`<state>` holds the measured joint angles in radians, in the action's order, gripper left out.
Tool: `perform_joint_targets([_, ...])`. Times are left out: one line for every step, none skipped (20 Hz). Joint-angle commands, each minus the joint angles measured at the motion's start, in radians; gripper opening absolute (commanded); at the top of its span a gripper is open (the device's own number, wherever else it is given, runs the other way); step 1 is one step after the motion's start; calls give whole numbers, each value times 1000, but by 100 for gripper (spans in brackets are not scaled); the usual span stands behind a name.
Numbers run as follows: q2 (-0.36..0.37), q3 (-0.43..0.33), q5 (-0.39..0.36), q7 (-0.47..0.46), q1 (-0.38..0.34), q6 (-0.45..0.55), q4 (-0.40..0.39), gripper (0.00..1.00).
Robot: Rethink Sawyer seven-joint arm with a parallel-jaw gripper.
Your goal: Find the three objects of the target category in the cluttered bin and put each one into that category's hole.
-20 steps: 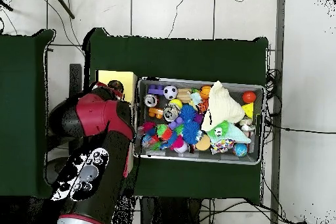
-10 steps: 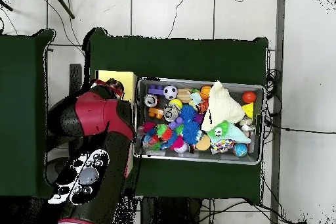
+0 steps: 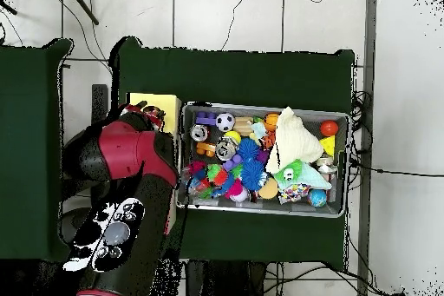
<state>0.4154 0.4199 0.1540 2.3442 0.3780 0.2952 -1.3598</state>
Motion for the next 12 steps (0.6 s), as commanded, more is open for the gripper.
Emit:
perform_joint_targets([-10, -62, -17, 76, -27, 89, -44, 100])
perform_joint_targets([-11, -62, -16, 77, -27, 88, -44, 100])
perform_joint_targets([-13, -62, -16, 78, -27, 87, -43, 100])
perform_joint_targets([-16, -61, -15, 79, -26, 86, -41, 100])
perform_joint_targets([-17, -60, -15, 81, -25, 85, -41, 100])
perform_joint_targets([-19, -59, -14, 83, -25, 83, -40, 100])
perform_joint_targets([-19, -59, -14, 84, -24, 82, -41, 100])
perform_joint_targets([-18, -58, -14, 85, -24, 82, -42, 100])
perform_joint_targets([-18, -56, -13, 87, -22, 83, -42, 100])
perform_joint_targets([-17, -55, -13, 87, -22, 84, -42, 100])
perform_joint_targets([-18, -56, -14, 86, -22, 82, -42, 100])
perform_joint_targets([-18, -54, -13, 87, -21, 84, -41, 100])
